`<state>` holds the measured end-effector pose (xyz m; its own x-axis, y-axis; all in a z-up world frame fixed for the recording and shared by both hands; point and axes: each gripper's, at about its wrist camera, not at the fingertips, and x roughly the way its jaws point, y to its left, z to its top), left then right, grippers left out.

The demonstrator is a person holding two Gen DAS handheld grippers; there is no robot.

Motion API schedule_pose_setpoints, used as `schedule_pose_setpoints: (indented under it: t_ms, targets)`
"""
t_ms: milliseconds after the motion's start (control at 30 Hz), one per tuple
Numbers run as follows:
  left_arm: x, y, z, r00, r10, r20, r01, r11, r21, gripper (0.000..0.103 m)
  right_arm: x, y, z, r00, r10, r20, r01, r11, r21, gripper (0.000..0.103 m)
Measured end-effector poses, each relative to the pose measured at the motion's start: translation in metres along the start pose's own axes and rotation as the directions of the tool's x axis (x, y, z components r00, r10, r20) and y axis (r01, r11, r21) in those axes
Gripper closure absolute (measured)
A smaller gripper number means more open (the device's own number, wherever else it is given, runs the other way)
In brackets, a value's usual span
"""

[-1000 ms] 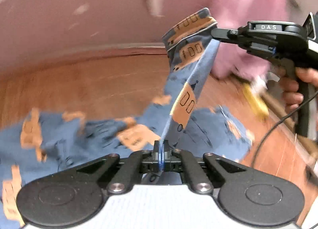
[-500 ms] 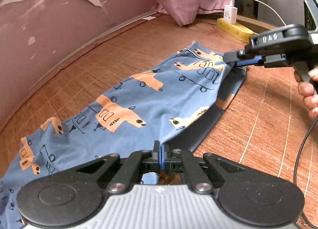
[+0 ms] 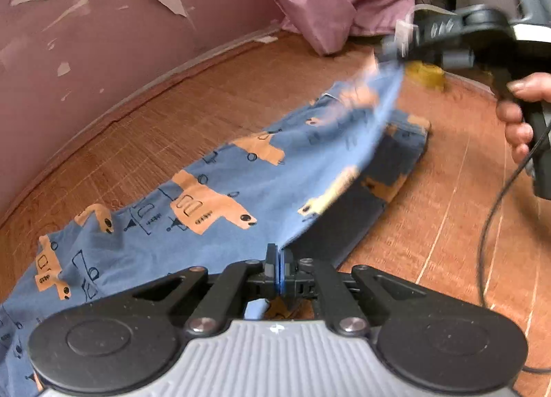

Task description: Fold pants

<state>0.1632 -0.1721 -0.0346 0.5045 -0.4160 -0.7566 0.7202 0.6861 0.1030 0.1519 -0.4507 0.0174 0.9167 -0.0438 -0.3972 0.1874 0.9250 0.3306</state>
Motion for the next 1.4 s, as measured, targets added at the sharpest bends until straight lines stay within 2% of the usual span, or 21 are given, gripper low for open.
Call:
schedule_pose_setpoints:
  t_ms: [67,100,133,200,300,500,600,633,700,733,767,800,833,900,933,1000,1067,1133,1200,1300,1400]
  targets:
    - [-0.002,0.001,0.001,1.0,-0.01,0.01,0.01,1.0,-0.001,0.103,-0.014,0.022,0.0,0.997,-0.024,0.077,0.038,0.983,-0.179,0.098]
    - [-0.002,0.0,0.001,1.0,-0.009,0.008,0.009,1.0,0.007,0.103,-0.014,0.024,-0.006,0.996,-0.062,0.069,0.076,0.974,-0.215,0.098]
    - [0.0,-0.001,0.001,1.0,-0.01,0.002,0.01,1.0,0.015,0.103,-0.012,0.022,-0.014,0.993,-0.111,0.039,0.117,0.966,-0.23,0.098]
    - [0.004,-0.002,0.0,1.0,-0.024,-0.02,0.025,0.999,0.033,0.103,-0.002,0.007,-0.031,0.972,-0.226,-0.057,0.209,0.954,-0.214,0.098]
    - [0.007,-0.007,-0.003,0.999,-0.037,-0.028,0.039,0.997,0.069,0.103,0.004,-0.014,-0.045,0.936,-0.301,-0.183,0.279,0.951,-0.133,0.098]
    - [0.003,-0.007,-0.004,0.998,-0.057,-0.026,0.058,0.995,0.078,0.102,-0.006,0.004,-0.049,0.925,-0.352,-0.142,0.32,0.924,-0.21,0.098]
    - [0.004,-0.005,-0.007,0.996,-0.079,-0.03,0.081,0.993,0.087,0.099,0.005,0.003,-0.057,0.894,-0.398,-0.206,0.34,0.902,-0.266,0.093]
    - [0.003,-0.004,-0.007,0.996,-0.089,-0.03,0.092,0.993,0.079,0.093,0.006,0.003,-0.06,0.891,-0.412,-0.191,0.353,0.892,-0.282,0.091]
    - [-0.002,0.005,-0.008,0.991,-0.125,-0.035,0.126,0.992,0.014,0.072,0.004,0.006,-0.059,0.881,-0.443,-0.167,0.381,0.872,-0.307,0.069]
    - [-0.008,0.012,-0.009,0.99,-0.14,-0.027,0.139,0.99,-0.028,0.059,0.0,0.006,-0.056,0.886,-0.441,-0.142,0.387,0.873,-0.298,0.062]
    - [-0.016,0.02,-0.011,0.989,-0.148,-0.007,0.147,0.987,-0.064,0.053,-0.004,0.009,-0.054,0.897,-0.429,-0.108,0.383,0.876,-0.294,0.048]
    - [-0.026,0.029,-0.015,0.991,-0.135,0.022,0.137,0.986,-0.097,0.049,-0.007,0.013,-0.052,0.911,-0.404,-0.079,0.365,0.881,-0.3,0.038]
    - [-0.035,0.037,-0.018,0.995,-0.09,0.047,0.095,0.987,-0.128,0.041,-0.01,0.019,-0.052,0.929,-0.367,-0.051,0.333,0.888,-0.315,0.035]
    - [-0.051,0.06,-0.028,0.994,0.077,0.079,-0.058,0.976,-0.211,0.033,-0.013,0.034,-0.054,0.968,-0.252,-0.018,0.228,0.904,-0.362,0.026]
    - [-0.054,0.073,-0.032,0.984,0.162,0.074,-0.139,0.958,-0.251,0.032,-0.011,0.045,-0.056,0.981,-0.19,-0.034,0.161,0.905,-0.393,0.026]
    - [-0.051,0.105,-0.041,0.946,0.324,-0.011,-0.31,0.893,-0.327,0.035,0.002,0.065,-0.058,0.99,-0.04,-0.133,-0.021,0.903,-0.429,0.039]
    - [-0.047,0.139,-0.051,0.926,0.368,-0.08,-0.368,0.84,-0.398,0.05,0.017,0.085,-0.06,0.973,0.058,-0.224,-0.155,0.883,-0.443,0.048]
    - [-0.041,0.168,-0.061,0.924,0.356,-0.138,-0.377,0.796,-0.473,0.051,0.034,0.104,-0.064,0.942,0.127,-0.312,-0.268,0.844,-0.464,0.053]
    - [-0.032,0.187,-0.071,0.921,0.342,-0.189,-0.39,0.77,-0.505,0.059,0.051,0.121,-0.069,0.912,0.141,-0.384,-0.332,0.805,-0.493,0.065]
    - [-0.034,0.191,-0.08,0.92,0.341,-0.192,-0.391,0.771,-0.504,0.061,0.063,0.132,-0.082,0.879,0.101,-0.466,-0.374,0.753,-0.542,0.069]
    - [-0.042,0.182,-0.09,0.928,0.327,-0.181,-0.373,0.797,-0.474,0.06,0.052,0.129,-0.09,0.869,0.098,-0.485,-0.371,0.778,-0.507,0.073]
